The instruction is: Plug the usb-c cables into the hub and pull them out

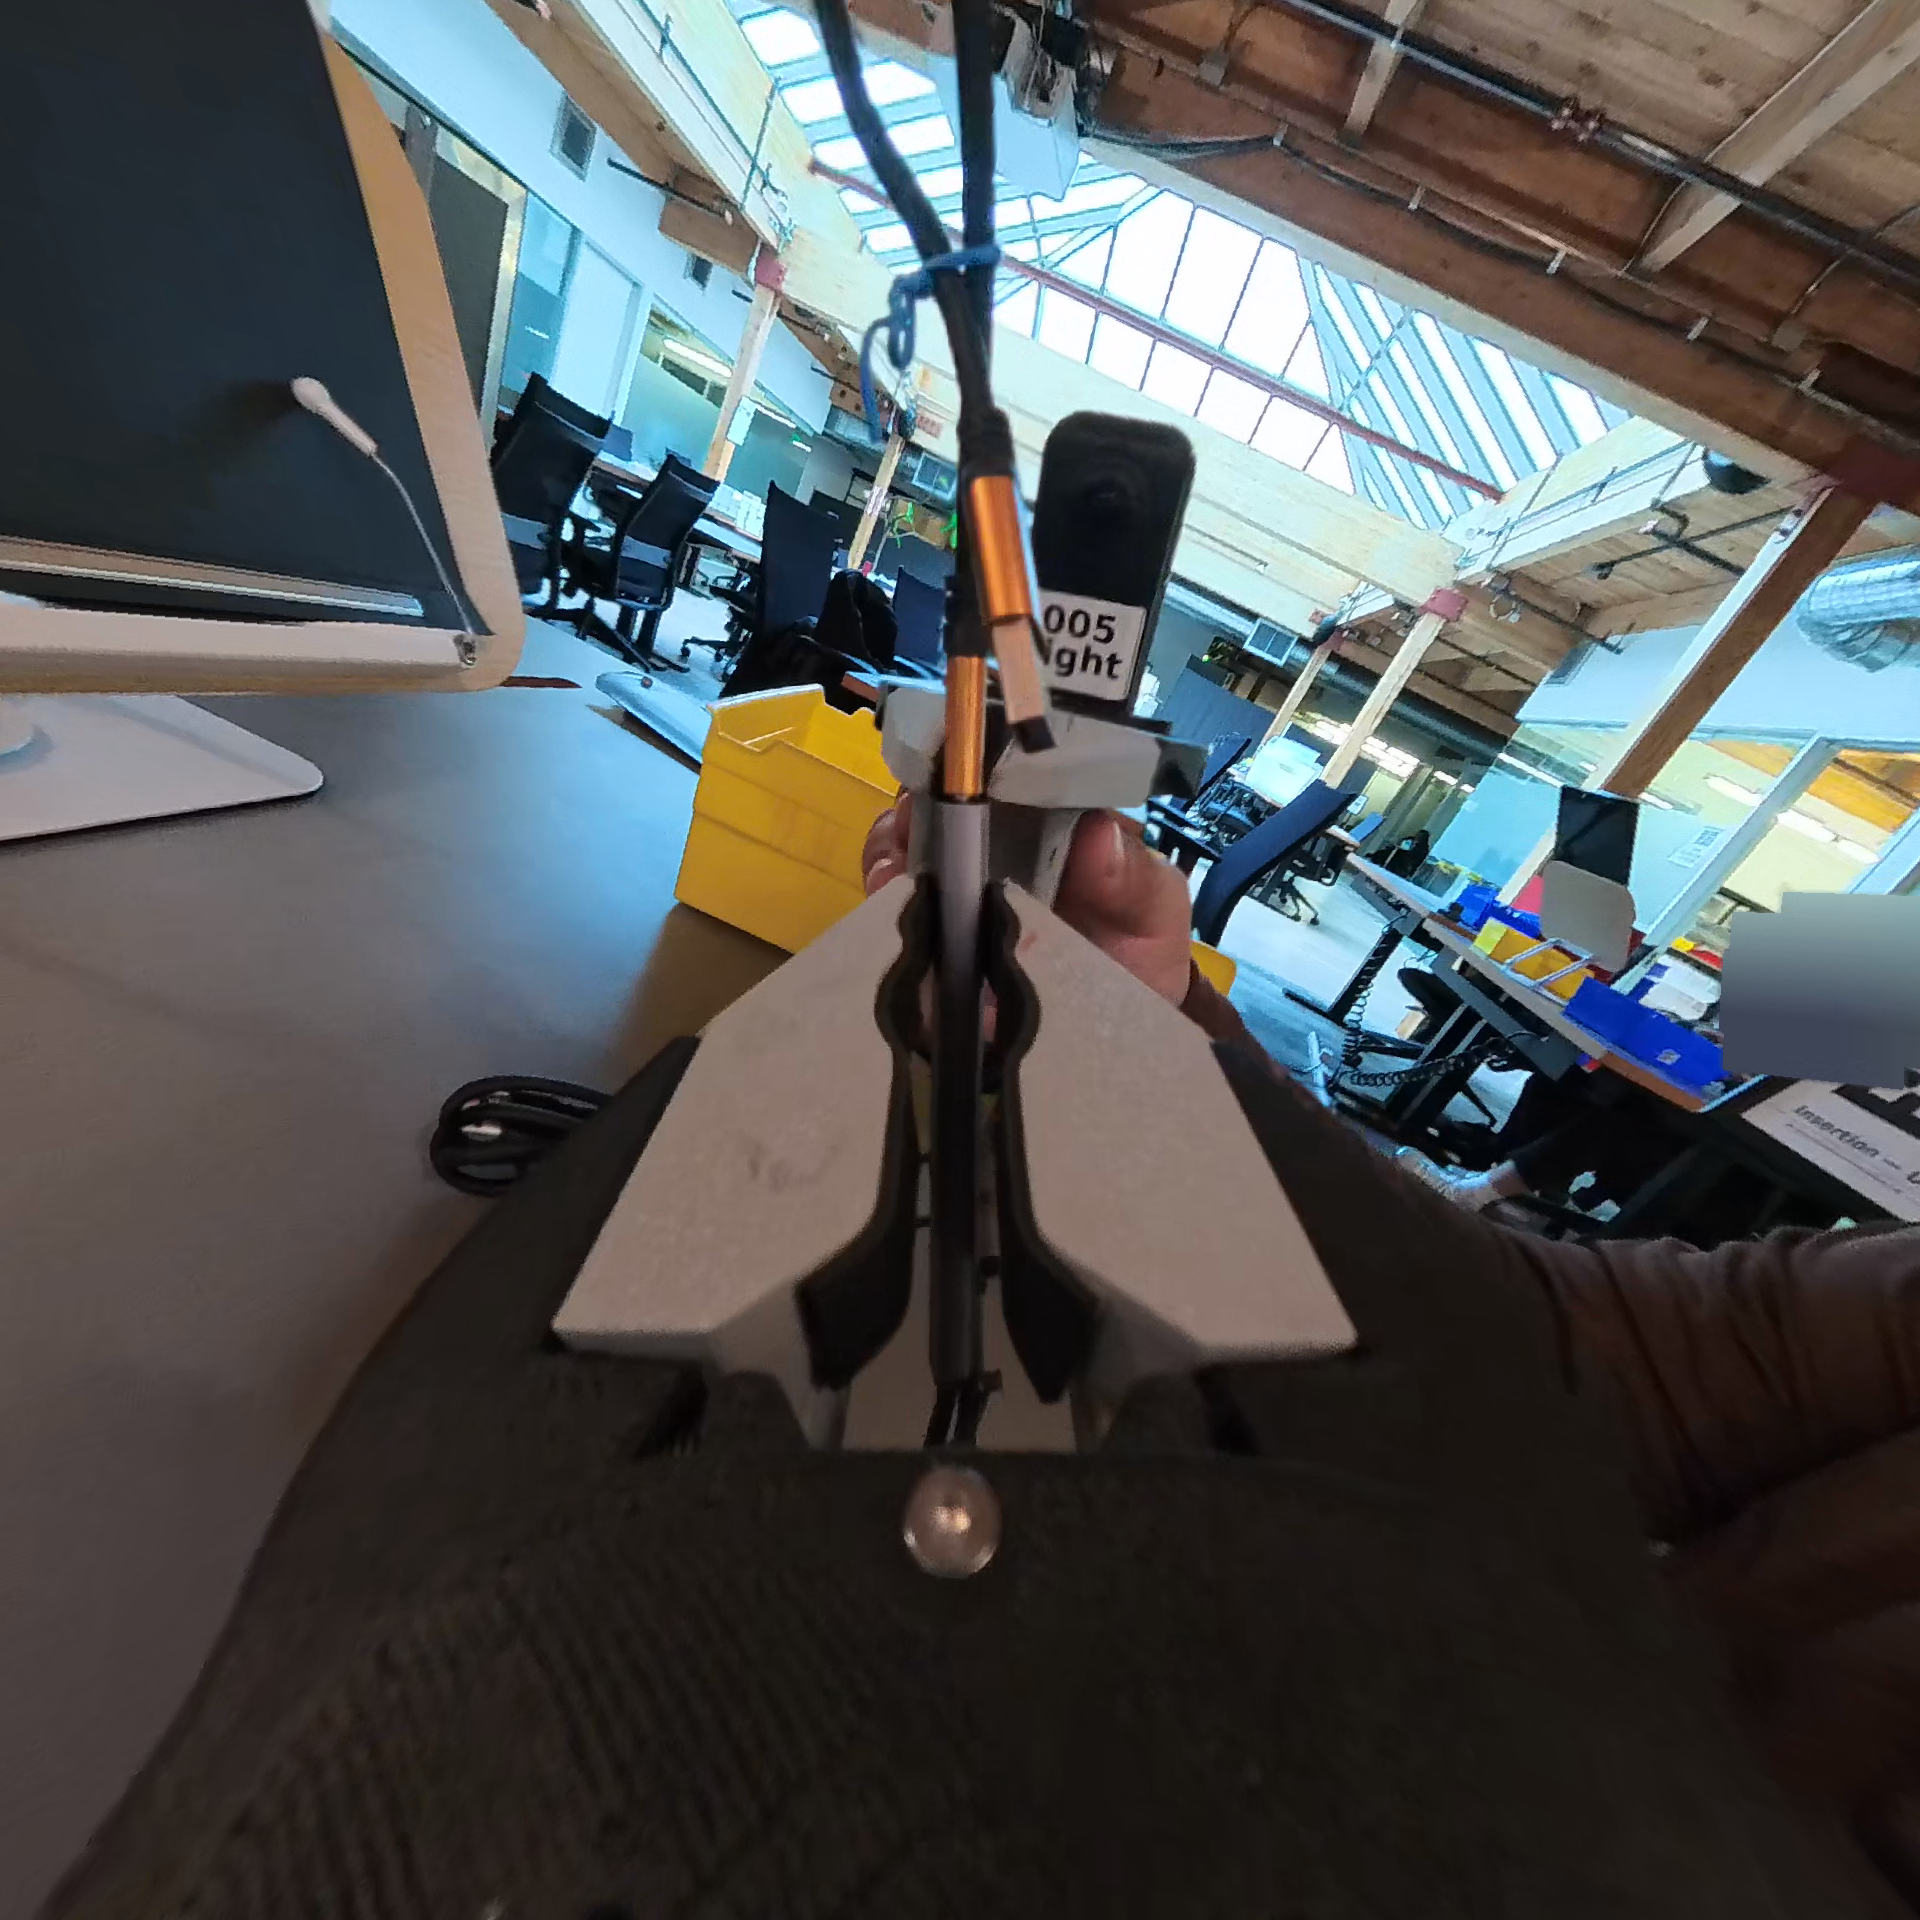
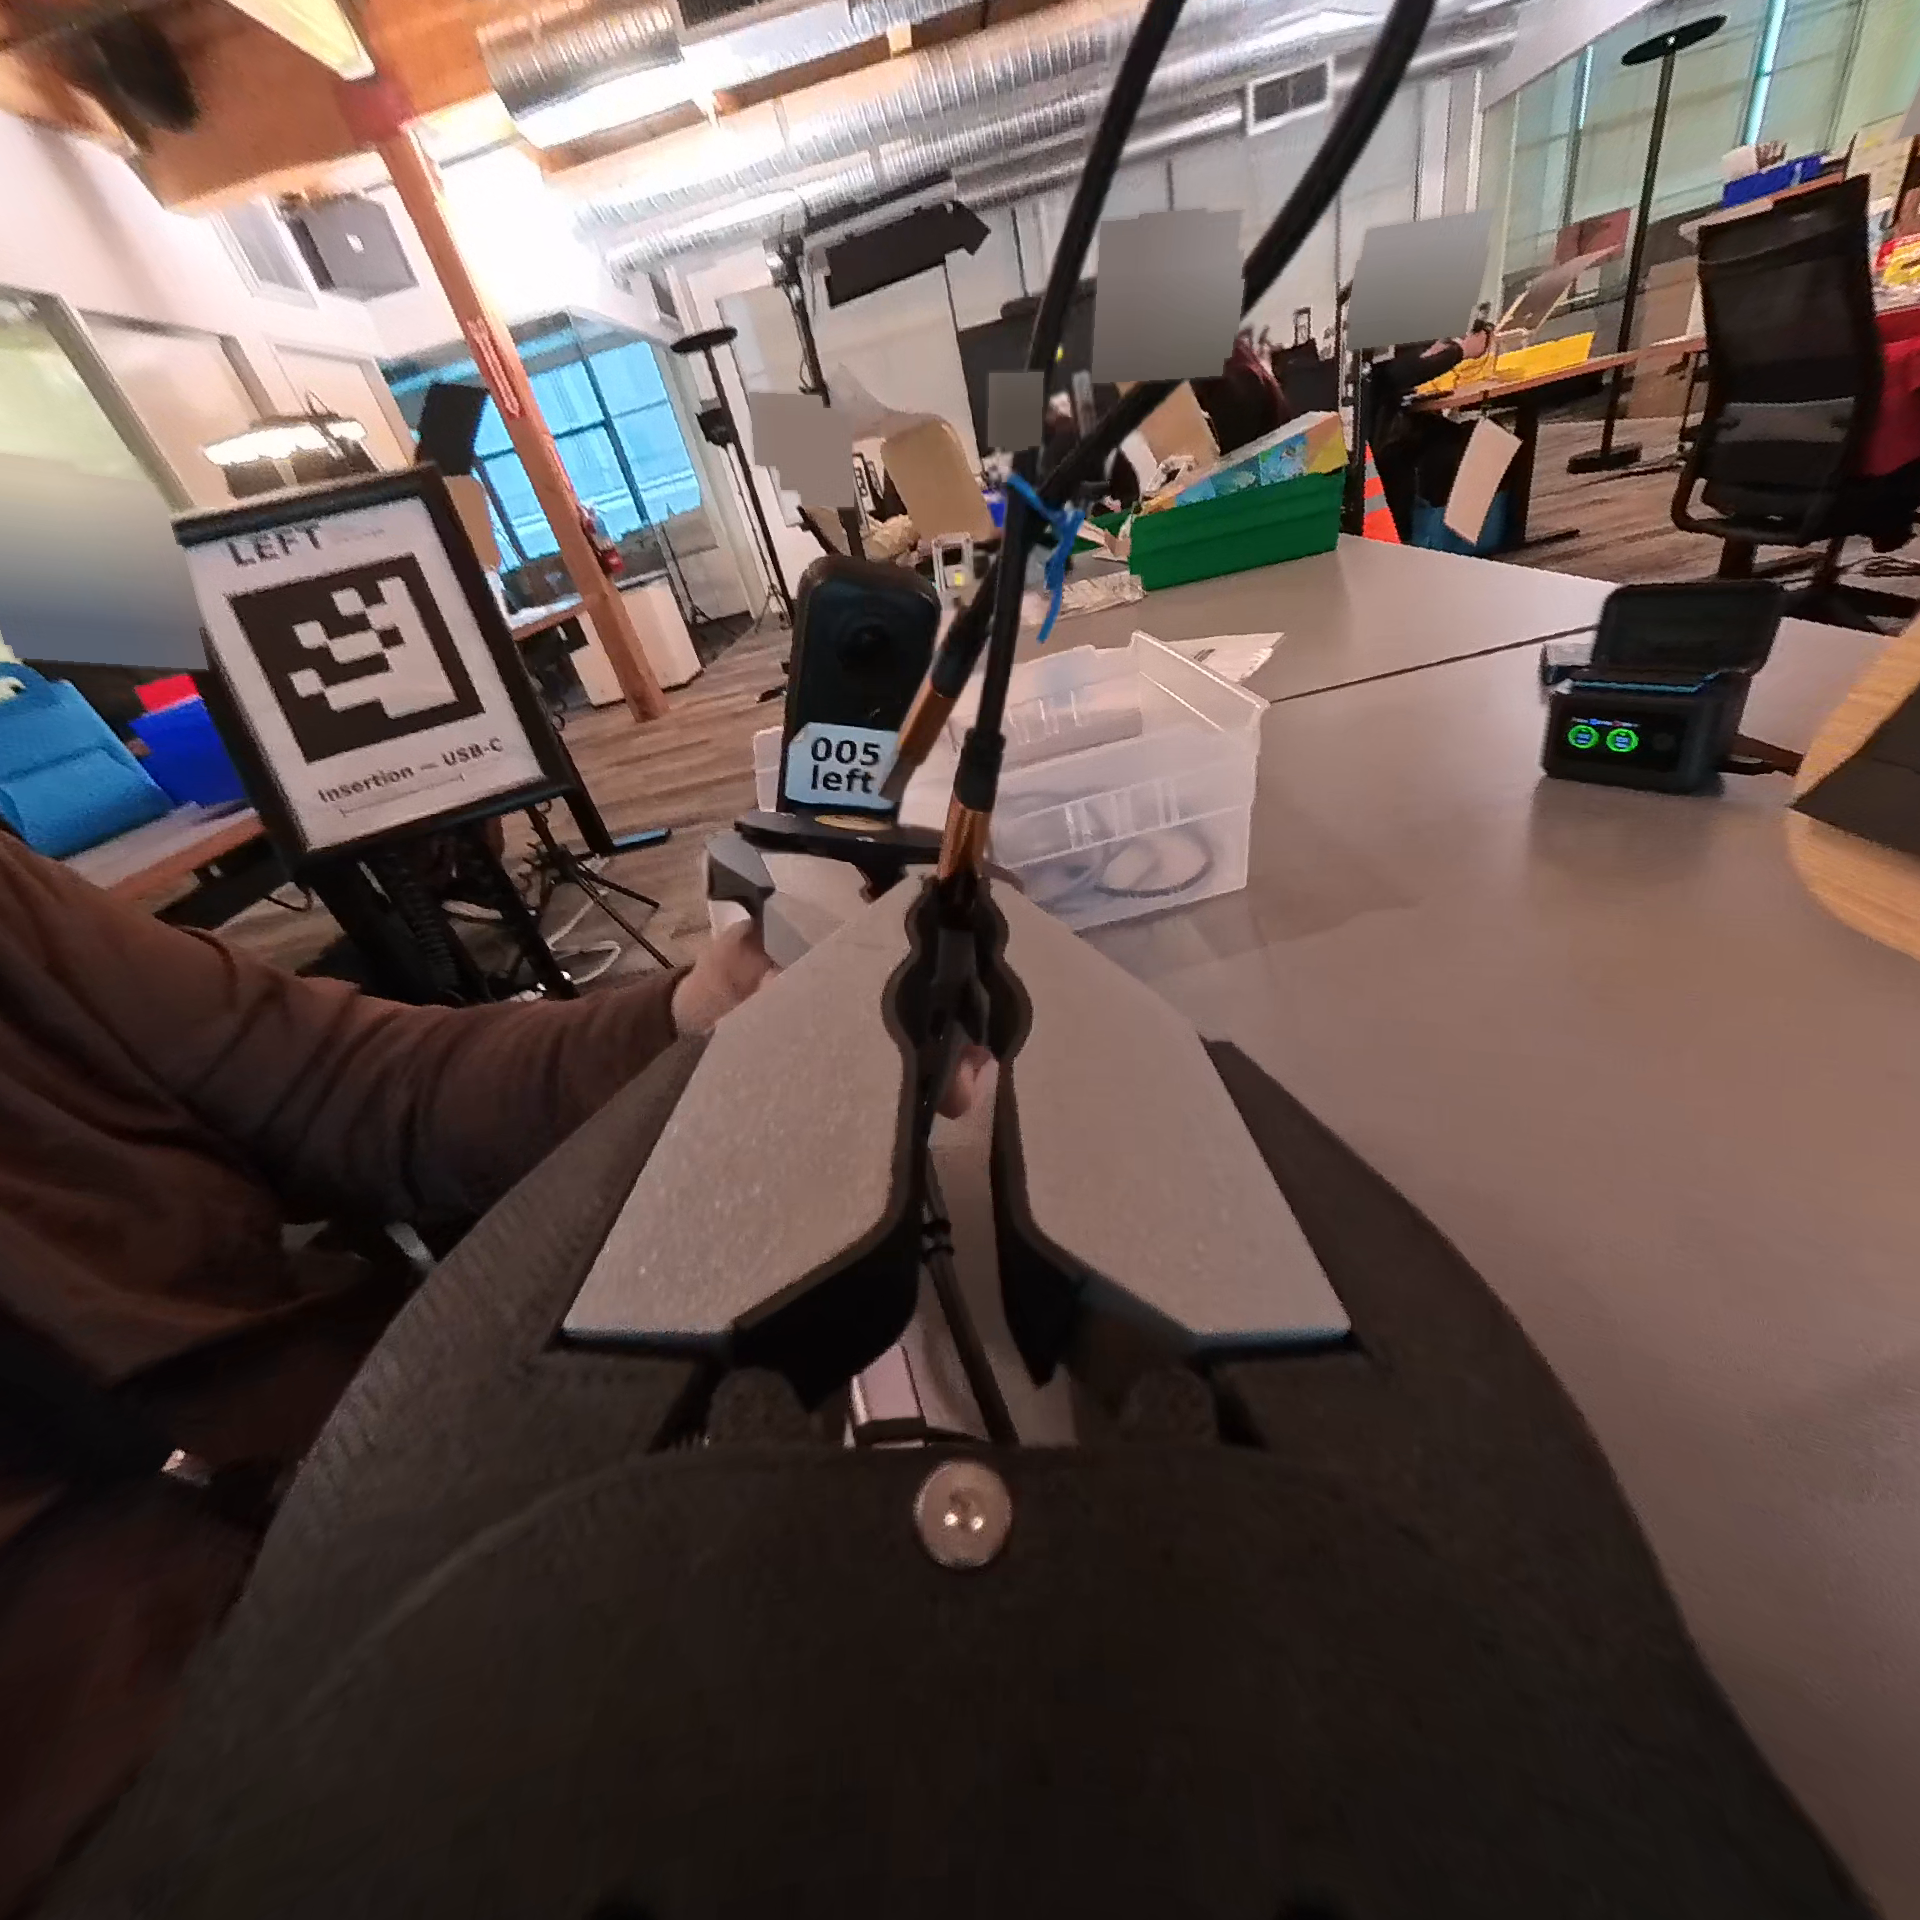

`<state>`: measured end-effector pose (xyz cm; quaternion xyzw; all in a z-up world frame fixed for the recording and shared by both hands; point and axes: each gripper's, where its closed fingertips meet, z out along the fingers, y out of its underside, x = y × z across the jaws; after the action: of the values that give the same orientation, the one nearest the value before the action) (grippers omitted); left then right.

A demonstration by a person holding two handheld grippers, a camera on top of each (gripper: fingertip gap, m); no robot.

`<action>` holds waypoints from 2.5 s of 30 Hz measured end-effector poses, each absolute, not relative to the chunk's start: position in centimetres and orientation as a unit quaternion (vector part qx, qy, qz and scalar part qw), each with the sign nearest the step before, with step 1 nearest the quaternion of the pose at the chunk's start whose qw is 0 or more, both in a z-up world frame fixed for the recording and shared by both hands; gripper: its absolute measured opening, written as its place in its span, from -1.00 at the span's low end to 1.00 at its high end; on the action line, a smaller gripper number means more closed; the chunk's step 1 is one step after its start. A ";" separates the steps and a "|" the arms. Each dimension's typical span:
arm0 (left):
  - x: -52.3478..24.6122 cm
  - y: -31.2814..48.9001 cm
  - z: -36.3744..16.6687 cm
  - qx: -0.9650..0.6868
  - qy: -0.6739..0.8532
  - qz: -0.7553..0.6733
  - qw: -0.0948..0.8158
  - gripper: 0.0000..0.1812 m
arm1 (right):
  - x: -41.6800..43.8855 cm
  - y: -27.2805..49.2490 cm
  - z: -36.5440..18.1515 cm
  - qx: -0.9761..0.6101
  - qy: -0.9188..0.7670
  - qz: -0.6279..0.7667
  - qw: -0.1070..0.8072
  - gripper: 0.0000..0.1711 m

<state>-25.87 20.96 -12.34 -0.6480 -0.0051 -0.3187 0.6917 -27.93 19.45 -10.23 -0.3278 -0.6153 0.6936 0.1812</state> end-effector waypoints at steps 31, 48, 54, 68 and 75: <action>-27.3 20.1 -11.3 -0.607 -0.043 -0.375 0.700 -0.93 | -29.8 17.9 -9.3 -0.347 -0.563 0.739 0.129 -0.83; -27.2 20.6 -11.6 -0.624 -0.011 -0.305 0.719 -0.93 | -29.9 17.6 -10.8 -0.362 -0.577 0.728 0.078 -0.96; -28.4 20.5 -12.3 -0.623 -0.053 -0.331 0.707 -0.93 | -31.2 17.7 -11.2 -0.395 -0.551 0.725 0.120 -0.97; -26.8 21.0 -12.5 -0.623 -0.046 -0.293 0.724 -0.93 | -32.2 22.4 -6.2 -0.394 -0.437 0.769 0.251 -0.96; -26.4 20.1 -11.2 -0.607 -0.001 -0.205 0.768 -0.93 | -29.0 21.0 -4.7 -0.369 -0.480 0.727 0.324 -0.97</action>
<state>-26.37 20.10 -11.19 -0.6066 -0.0011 -0.2051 0.7681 -28.98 20.98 -4.69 -0.3688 -0.4795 0.7275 0.3237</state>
